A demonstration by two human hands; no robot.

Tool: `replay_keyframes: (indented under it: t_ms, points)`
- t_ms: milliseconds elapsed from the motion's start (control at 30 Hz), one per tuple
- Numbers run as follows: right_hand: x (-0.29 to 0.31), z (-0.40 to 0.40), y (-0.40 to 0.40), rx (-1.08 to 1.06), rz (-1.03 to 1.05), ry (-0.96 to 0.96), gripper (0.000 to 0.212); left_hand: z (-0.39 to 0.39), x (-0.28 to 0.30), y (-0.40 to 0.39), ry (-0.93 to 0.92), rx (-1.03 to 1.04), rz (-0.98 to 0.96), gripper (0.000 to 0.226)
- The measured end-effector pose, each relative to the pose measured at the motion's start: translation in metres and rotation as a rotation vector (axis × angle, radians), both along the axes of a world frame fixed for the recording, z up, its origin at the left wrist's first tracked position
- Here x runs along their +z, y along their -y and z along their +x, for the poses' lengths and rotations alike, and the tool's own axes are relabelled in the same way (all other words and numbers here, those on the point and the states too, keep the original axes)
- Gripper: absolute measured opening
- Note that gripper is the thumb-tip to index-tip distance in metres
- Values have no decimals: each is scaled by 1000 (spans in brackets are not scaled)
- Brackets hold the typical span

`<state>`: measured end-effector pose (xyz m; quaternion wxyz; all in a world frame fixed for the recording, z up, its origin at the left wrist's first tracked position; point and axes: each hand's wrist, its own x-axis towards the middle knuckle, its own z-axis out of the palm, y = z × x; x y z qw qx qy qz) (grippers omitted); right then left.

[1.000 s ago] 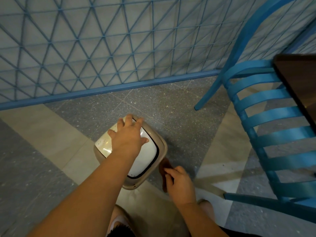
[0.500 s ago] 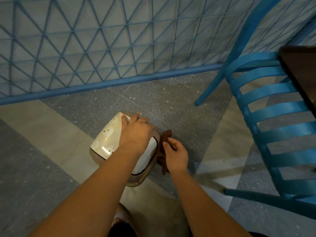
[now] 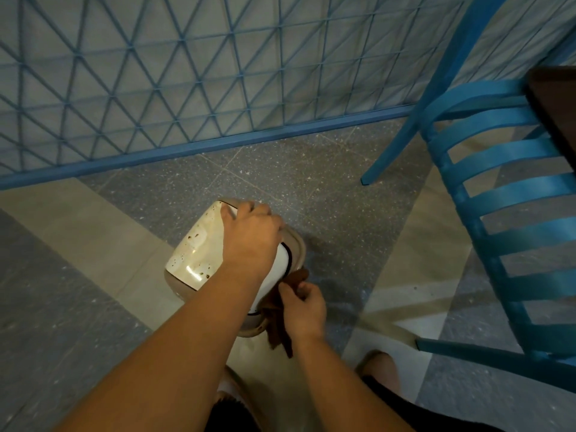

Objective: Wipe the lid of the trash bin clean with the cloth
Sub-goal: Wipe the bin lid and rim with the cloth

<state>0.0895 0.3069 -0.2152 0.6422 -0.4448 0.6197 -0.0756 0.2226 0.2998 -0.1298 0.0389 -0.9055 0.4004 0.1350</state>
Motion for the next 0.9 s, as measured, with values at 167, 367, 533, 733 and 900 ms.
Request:
replay_keyframes:
  t_ms: [167,367,533,733,900]
  points:
    - [8,15,32,93,-114,14,27,0,-4,-5,50,108,7,25]
    - [1,-21,-13,185,-94,-67,16,-3,-7,-2,74,162,10,25]
    - [4,-24,-2,224,-34,-57,17,-5,-8,-4,82,186,9,26]
    - [8,-3,41,326,-256,-103,19,13,10,-4,-90,363,46,40]
    - [8,-3,44,199,-181,-10,14,14,26,-50,-251,252,64,116]
